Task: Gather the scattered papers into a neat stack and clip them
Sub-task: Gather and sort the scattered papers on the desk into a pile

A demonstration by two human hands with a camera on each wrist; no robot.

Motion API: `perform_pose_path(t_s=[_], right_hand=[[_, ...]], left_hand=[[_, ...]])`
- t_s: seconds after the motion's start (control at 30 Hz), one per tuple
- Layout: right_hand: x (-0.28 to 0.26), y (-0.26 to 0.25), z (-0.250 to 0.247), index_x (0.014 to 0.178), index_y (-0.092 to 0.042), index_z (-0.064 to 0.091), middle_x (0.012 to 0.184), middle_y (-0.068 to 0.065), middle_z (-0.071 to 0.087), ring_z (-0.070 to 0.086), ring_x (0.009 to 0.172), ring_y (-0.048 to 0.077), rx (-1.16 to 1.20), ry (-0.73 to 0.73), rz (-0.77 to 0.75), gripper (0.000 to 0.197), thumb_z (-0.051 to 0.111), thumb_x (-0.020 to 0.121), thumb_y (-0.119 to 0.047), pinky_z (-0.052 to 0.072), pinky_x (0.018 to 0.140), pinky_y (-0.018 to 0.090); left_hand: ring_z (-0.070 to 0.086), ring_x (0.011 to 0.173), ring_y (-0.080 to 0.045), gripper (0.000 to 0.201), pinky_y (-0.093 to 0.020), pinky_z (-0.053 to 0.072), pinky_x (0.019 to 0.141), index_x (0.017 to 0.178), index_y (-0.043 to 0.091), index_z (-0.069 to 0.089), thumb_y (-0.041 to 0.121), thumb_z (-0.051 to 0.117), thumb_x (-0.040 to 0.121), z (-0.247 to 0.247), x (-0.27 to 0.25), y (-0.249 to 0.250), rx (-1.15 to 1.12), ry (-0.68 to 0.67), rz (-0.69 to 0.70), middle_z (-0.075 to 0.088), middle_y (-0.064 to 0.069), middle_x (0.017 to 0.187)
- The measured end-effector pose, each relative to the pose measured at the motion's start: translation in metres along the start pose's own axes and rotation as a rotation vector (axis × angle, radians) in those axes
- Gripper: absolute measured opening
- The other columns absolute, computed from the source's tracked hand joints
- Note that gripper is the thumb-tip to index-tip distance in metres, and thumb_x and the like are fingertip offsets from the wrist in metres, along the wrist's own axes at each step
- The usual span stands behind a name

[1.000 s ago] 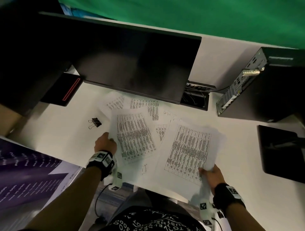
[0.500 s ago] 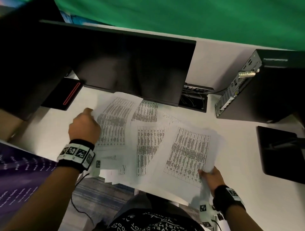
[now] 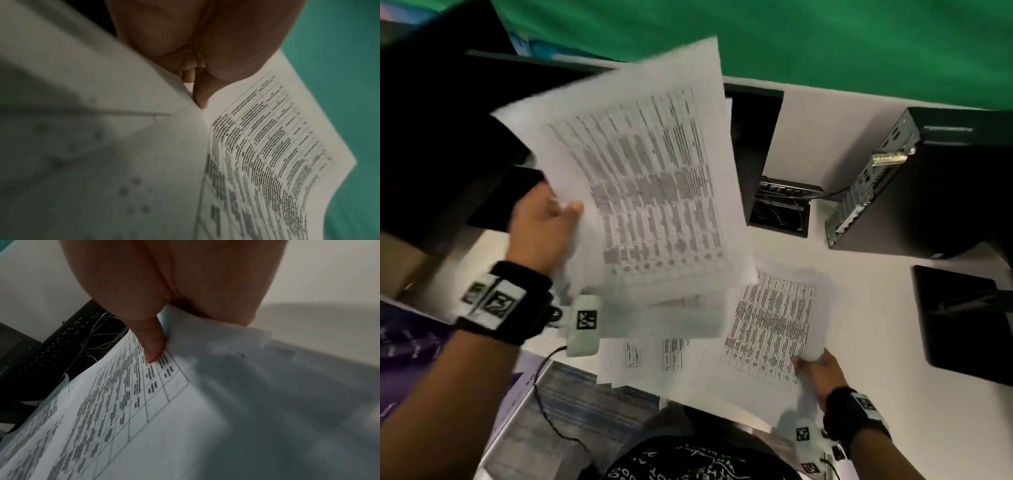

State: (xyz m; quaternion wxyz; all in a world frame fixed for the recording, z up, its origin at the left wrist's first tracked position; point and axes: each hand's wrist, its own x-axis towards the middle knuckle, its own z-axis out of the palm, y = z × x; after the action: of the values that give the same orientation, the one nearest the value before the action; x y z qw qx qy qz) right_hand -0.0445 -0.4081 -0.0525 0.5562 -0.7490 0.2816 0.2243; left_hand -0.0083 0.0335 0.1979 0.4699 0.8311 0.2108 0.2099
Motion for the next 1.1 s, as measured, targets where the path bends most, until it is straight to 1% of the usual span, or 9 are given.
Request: perform_pose_path(t_s=[0.07, 0.17, 0.33, 0.5, 0.67, 0.77, 0.93, 1.03, 1.1], right_hand=[[-0.002, -0.003, 0.000, 0.100, -0.003, 0.063, 0.077, 0.017, 0.068, 0.058, 0.068, 0.026, -0.031, -0.001, 0.003, 0.014, 0.069, 0.088, -0.004, 0.052, 0.069, 0.042], [-0.004, -0.006, 0.000, 0.101, -0.003, 0.065, 0.085, 0.021, 0.070, 0.059, 0.073, 0.028, -0.041, -0.015, 0.003, 0.016, 0.068, 0.085, -0.003, 0.054, 0.074, 0.042], [-0.009, -0.016, -0.003, 0.089, -0.001, 0.060, 0.074, 0.012, 0.058, 0.050, 0.066, 0.021, 0.020, -0.041, 0.057, 0.007, 0.060, 0.089, 0.006, 0.042, 0.060, 0.028], [-0.013, -0.014, -0.003, 0.104, -0.004, 0.060, 0.081, 0.006, 0.063, 0.056, 0.074, 0.023, 0.112, -0.077, 0.069, 0.016, 0.056, 0.091, 0.005, 0.046, 0.067, 0.031], [-0.017, -0.018, -0.002, 0.127, -0.011, 0.055, 0.117, 0.006, 0.067, 0.063, 0.106, 0.024, 0.228, -0.094, 0.061, 0.042, 0.071, 0.087, -0.013, 0.049, 0.091, 0.037], [-0.019, -0.018, -0.001, 0.121, -0.018, 0.060, 0.114, 0.001, 0.072, 0.067, 0.106, 0.023, 0.205, -0.127, 0.028, 0.042, 0.078, 0.083, -0.017, 0.051, 0.095, 0.040], [-0.025, -0.011, -0.008, 0.124, -0.020, 0.057, 0.112, 0.001, 0.067, 0.061, 0.109, 0.027, 0.064, -0.061, -0.041, 0.041, 0.068, 0.089, -0.004, 0.049, 0.099, 0.043], [-0.025, 0.001, -0.030, 0.125, -0.016, 0.059, 0.117, 0.007, 0.069, 0.065, 0.108, 0.030, 0.127, 0.016, -0.014, 0.040, 0.067, 0.088, -0.003, 0.052, 0.096, 0.049], [-0.023, 0.010, -0.044, 0.131, -0.012, 0.056, 0.123, 0.012, 0.067, 0.062, 0.113, 0.035, 0.153, 0.071, 0.007, 0.047, 0.069, 0.087, -0.003, 0.046, 0.104, 0.056]], left_hand=[[0.054, 0.056, -0.011, 0.003, -0.031, 0.043, 0.062, 0.089, 0.013, 0.064, 0.013, 0.062, 0.086, 0.041, -0.014, -0.026, -0.030, -0.153, -0.158, 0.063, -0.004, 0.072], [0.067, 0.082, -0.026, 0.017, -0.032, 0.053, 0.070, 0.105, 0.013, 0.061, 0.008, 0.062, 0.089, 0.099, -0.046, -0.069, -0.036, -0.381, -0.386, 0.069, -0.007, 0.094], [0.061, 0.079, -0.017, 0.049, -0.019, 0.045, 0.050, 0.139, 0.017, 0.044, 0.001, 0.043, 0.093, 0.148, -0.081, -0.120, 0.286, -0.637, -0.486, 0.061, -0.011, 0.124], [0.061, 0.089, -0.019, 0.061, -0.022, 0.048, 0.060, 0.143, 0.022, 0.041, -0.004, 0.045, 0.088, 0.152, -0.085, -0.130, 0.291, -0.626, -0.521, 0.059, -0.009, 0.130], [0.057, 0.118, -0.028, 0.057, -0.033, 0.049, 0.096, 0.143, 0.020, 0.044, -0.006, 0.040, 0.092, 0.172, -0.101, -0.103, 0.322, -0.597, -0.392, 0.052, -0.007, 0.140], [0.058, 0.114, -0.026, 0.050, -0.021, 0.045, 0.092, 0.139, 0.011, 0.048, -0.007, 0.040, 0.094, 0.197, -0.121, -0.084, 0.347, -0.668, -0.281, 0.054, -0.007, 0.133], [0.059, 0.111, -0.029, 0.038, -0.032, 0.050, 0.094, 0.134, 0.006, 0.052, 0.009, 0.046, 0.096, 0.217, -0.136, -0.083, 0.434, -0.846, -0.123, 0.058, -0.015, 0.124], [0.054, 0.119, -0.026, 0.035, -0.031, 0.043, 0.100, 0.128, 0.012, 0.057, 0.017, 0.055, 0.093, 0.203, -0.116, -0.095, 0.459, -0.642, -0.160, 0.051, -0.011, 0.132], [0.041, 0.131, -0.029, 0.054, -0.045, 0.039, 0.105, 0.138, 0.018, 0.045, 0.033, 0.061, 0.089, 0.185, -0.093, -0.111, 0.596, -0.461, -0.274, 0.035, -0.009, 0.146]])
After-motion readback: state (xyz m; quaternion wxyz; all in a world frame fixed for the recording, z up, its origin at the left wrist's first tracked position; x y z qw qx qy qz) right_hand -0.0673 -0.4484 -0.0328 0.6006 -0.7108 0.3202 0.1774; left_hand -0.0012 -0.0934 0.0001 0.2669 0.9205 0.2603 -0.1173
